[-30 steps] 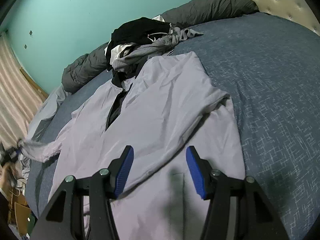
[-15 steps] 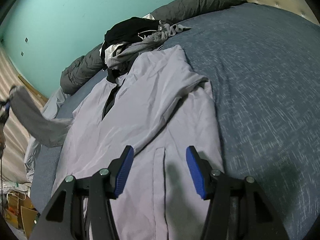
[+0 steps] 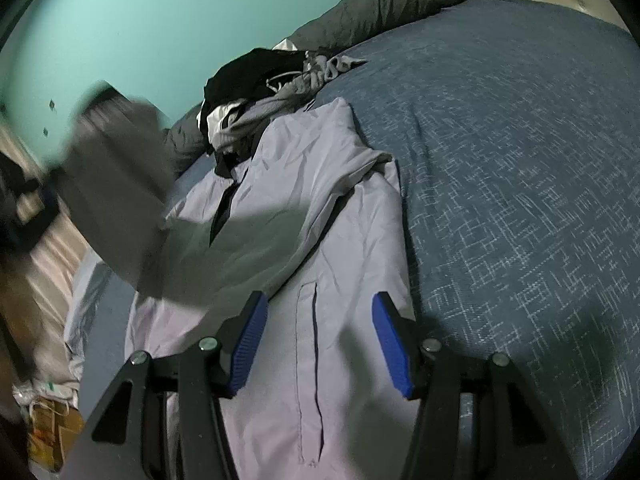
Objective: Fold clothes
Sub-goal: 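Fold the held sleeve across the jacket front with the left gripper and release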
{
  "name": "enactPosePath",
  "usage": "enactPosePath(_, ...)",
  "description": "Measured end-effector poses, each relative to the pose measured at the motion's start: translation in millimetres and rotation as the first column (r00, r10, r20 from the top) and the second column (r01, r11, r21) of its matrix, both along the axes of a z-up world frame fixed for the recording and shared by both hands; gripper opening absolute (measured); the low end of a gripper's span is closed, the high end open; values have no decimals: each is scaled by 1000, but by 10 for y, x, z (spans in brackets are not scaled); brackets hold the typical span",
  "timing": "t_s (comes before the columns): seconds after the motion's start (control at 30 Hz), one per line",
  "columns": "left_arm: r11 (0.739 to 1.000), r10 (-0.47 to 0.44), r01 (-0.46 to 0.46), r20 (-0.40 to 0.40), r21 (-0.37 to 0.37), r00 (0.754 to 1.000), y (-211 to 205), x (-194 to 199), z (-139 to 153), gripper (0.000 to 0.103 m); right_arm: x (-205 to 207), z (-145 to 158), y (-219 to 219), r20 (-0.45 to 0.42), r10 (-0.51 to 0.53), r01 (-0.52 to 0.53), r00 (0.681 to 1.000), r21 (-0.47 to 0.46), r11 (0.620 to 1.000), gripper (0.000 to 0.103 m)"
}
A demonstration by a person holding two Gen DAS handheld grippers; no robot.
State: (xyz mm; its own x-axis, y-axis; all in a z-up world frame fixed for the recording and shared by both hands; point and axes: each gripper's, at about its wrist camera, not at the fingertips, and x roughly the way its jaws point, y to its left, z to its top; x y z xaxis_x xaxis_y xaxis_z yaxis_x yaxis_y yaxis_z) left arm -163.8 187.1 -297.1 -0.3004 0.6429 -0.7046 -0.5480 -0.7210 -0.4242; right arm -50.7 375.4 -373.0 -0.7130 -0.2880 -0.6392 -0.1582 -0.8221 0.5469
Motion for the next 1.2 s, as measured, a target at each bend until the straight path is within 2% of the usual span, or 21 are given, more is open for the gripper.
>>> enactPosePath(0.07, 999, -3, 5, 40, -45, 999, 12, 8, -296, 22, -2, -6, 33, -3, -9, 9, 1000, -21, 1000, 55)
enactPosePath(0.13, 997, -2, 7, 67, -81, 998, -6, 20, -507, 30, -1, -21, 55, -5, -10, 10, 1000, -45, 999, 56)
enactPosePath(0.17, 996, 1, 6, 71, -93, 998, -33, 36, -558, 38, -3, -28, 62, -6, -10, 9, 1000, -56, 998, 56)
enactPosePath(0.33, 994, 23, -17, 54, -107, 998, -401, 199, -424, 58, -40, -11, 42, -27, 9, -12, 1000, -95, 995, 59)
enactPosePath(0.5, 989, 96, -94, 16, -111, 995, -875, 273, -304, 58, -94, 39, -13, -59, 29, -37, 998, -134, 990, 63)
enactPosePath(0.67, 973, 194, -192, 3, -132, 981, -1375, 210, -303, 58, -222, 6, -169, -21, 63, -65, 998, -115, 991, 63)
enactPosePath(0.77, 949, 259, -260, -30, -180, 965, -1725, 179, -320, 58, -305, -86, -257, 39, 83, -79, 996, -80, 994, 63)
enactPosePath(0.9, 916, 352, -353, -40, -189, 935, -2157, 93, -360, 58, -393, -257, -324, 120, 94, -91, 988, -29, 995, 63)
enactPosePath(1.13, 840, 503, -504, -63, -200, 862, -2786, -168, -512, 58, -391, -356, -308, 131, 105, -102, 986, -31, 994, 63)
enactPosePath(1.2, 826, 529, -530, -60, -192, 846, -2892, -235, -562, 58, -377, -363, -302, 130, 108, -106, 986, -28, 994, 63)
